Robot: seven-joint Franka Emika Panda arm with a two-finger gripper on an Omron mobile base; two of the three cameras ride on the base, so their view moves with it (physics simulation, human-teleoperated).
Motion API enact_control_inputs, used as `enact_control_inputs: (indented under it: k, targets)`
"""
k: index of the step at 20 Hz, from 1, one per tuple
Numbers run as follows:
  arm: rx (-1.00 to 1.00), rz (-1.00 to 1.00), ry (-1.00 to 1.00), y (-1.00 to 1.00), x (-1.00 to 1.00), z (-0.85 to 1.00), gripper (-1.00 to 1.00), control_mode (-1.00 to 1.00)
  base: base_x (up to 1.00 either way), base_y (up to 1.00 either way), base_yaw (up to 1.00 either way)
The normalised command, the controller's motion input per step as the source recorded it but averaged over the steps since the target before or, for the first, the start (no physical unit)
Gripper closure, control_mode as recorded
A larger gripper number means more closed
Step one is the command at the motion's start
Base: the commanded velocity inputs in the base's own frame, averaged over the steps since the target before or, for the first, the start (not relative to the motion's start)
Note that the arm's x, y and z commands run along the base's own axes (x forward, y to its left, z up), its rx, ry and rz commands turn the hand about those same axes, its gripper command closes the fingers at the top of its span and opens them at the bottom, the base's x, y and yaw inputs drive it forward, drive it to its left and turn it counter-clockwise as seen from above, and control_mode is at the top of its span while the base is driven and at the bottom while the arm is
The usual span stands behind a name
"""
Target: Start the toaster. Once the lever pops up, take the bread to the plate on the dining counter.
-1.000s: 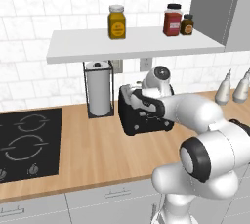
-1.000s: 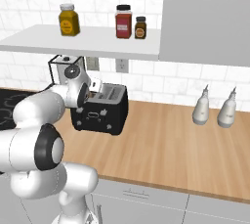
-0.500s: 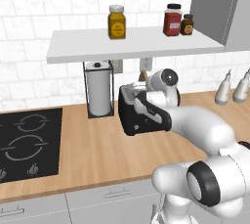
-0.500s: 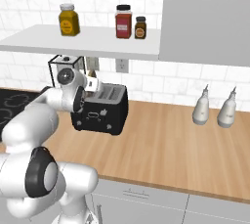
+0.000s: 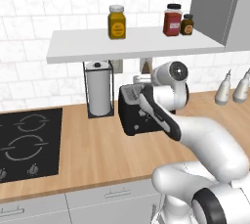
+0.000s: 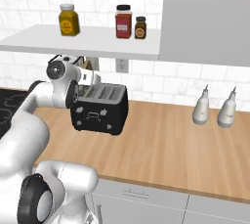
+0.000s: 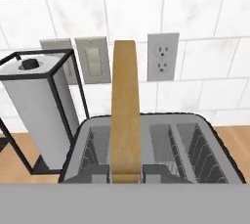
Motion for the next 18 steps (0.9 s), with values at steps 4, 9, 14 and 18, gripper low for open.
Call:
enact_control_inputs:
  k: [4,9,14,18]
  targets:
    - [0.0,0.0,-0.17,-0.18,-0.99,-0.02,1.0,-1.0,0.0,0.0,0.0]
    - [0.0,-0.03,-0.03,-0.27,-1.0,0.24,1.0,-1.0,0.0,0.0,0.0]
    - [-0.01,-0.09,0.31,-0.06,-0.97,0.7,1.0,-1.0,0.0,0.0,0.0]
    - [-0.05,-0.11,0.59,0.0,-1.0,0.29,1.0,-1.0,0.0,0.0,0.0]
